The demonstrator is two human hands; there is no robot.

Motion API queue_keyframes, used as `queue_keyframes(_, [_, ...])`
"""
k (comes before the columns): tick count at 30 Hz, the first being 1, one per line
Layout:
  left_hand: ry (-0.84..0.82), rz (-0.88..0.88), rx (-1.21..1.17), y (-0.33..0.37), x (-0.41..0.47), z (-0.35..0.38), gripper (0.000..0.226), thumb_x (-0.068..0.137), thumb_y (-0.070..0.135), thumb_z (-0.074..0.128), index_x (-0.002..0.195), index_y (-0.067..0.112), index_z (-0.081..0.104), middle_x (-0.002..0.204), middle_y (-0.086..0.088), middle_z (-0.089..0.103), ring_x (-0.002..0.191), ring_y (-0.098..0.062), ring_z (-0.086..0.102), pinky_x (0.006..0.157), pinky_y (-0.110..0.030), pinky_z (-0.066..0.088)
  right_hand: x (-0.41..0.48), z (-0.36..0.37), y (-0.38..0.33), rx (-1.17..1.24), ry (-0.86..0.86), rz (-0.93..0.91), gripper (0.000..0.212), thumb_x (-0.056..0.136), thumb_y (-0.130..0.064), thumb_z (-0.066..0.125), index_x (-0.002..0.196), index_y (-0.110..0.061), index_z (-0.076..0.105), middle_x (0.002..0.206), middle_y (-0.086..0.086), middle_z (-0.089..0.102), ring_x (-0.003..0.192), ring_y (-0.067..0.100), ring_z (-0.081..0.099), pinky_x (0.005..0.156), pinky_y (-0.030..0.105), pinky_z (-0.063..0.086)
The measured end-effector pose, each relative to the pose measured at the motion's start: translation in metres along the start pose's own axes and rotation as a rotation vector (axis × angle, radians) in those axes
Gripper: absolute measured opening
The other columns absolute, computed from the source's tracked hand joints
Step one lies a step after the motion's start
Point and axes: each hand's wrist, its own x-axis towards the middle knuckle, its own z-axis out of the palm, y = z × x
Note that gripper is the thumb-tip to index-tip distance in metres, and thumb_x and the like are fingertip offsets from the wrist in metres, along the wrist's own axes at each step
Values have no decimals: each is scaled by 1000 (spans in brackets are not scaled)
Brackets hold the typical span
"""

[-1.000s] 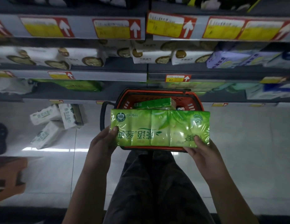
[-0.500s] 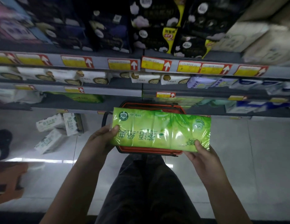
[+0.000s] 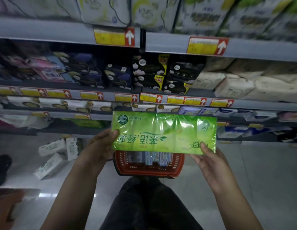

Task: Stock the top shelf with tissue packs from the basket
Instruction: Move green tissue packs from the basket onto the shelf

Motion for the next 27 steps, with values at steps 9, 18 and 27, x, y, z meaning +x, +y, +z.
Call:
queue_keyframes(9, [-89, 106, 116, 48, -14, 23, 39, 77, 27, 65, 108, 4, 69, 111, -18, 70, 103, -32, 67, 92, -48, 51, -15, 30, -45, 96, -46, -83, 74, 77, -11, 65, 144, -4, 32, 132, 19, 56, 107, 29, 65, 74, 33, 58])
queue_keyframes(18, [-185, 160, 85, 61, -21, 25, 49, 74, 31, 77, 114, 5, 65, 123, -23, 63, 112, -36, 61, 90, -38, 54, -14, 44, -52, 119, -79, -152, 36, 78, -6, 58, 113, -16, 53, 102, 7, 70, 93, 24, 70, 78, 36, 58])
queue_keyframes(27, [-277, 152, 39, 60, -18, 29, 13, 72, 29, 71, 74, 19, 79, 88, -7, 75, 80, -19, 72, 64, -25, 57, -6, 36, -48, 190, -9, -155, 130, 44, -27, 95, 148, -6, 19, 135, 16, 43, 127, 31, 46, 68, 29, 58])
